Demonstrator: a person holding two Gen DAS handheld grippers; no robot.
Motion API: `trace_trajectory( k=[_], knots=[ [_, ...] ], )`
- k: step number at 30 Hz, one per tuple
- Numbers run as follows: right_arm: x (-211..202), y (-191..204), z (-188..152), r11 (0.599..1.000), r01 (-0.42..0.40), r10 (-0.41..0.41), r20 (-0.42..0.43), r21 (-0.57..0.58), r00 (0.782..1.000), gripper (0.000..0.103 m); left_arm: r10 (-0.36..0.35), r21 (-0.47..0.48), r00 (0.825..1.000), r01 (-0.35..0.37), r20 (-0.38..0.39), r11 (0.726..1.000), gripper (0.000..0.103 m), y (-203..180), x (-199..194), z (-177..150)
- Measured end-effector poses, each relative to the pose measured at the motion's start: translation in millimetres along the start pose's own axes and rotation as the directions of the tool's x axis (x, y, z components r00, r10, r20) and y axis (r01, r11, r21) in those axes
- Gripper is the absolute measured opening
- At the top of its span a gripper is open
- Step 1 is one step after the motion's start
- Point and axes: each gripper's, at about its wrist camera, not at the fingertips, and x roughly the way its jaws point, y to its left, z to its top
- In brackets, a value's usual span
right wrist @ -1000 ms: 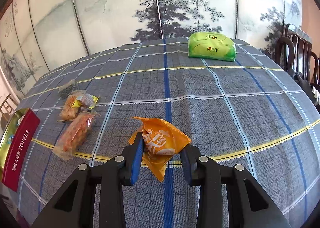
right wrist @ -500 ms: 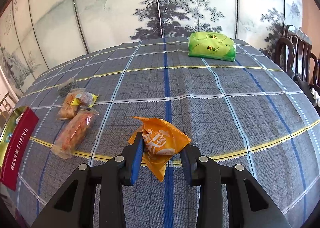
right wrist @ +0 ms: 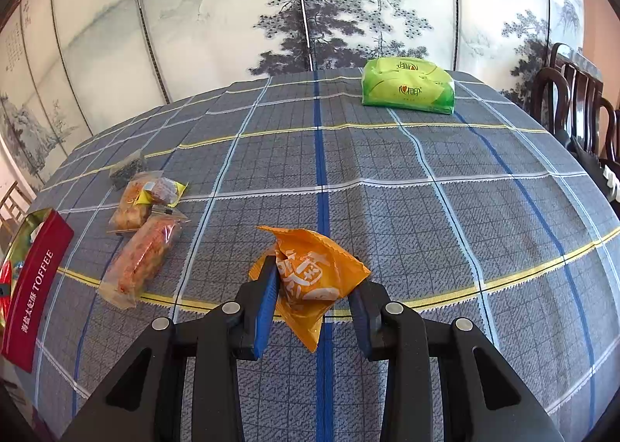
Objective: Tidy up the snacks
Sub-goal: 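Lower the red packet into the gold tin and open the left gripper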
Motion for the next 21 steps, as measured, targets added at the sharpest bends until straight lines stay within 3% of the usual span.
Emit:
trace_trajectory(
  k=[17,21],
  knots=[
    [0.8,-0.4,-0.5,1.0,0.003,-0.003,-0.002,-0.001,1.0,0.036,0.054,0.049,0.998,-0.056,0.046,0.997,0.045,-3.7,11.3,-5.2],
    [0.8,0.2,-0.4,1.0,0.003,-0.003,-0.002,-0.001,1.0,0.036,0.09,0.074,0.991,-0.097,0.094,0.993,0.063,-8.9,4.4,-6.8]
  ],
)
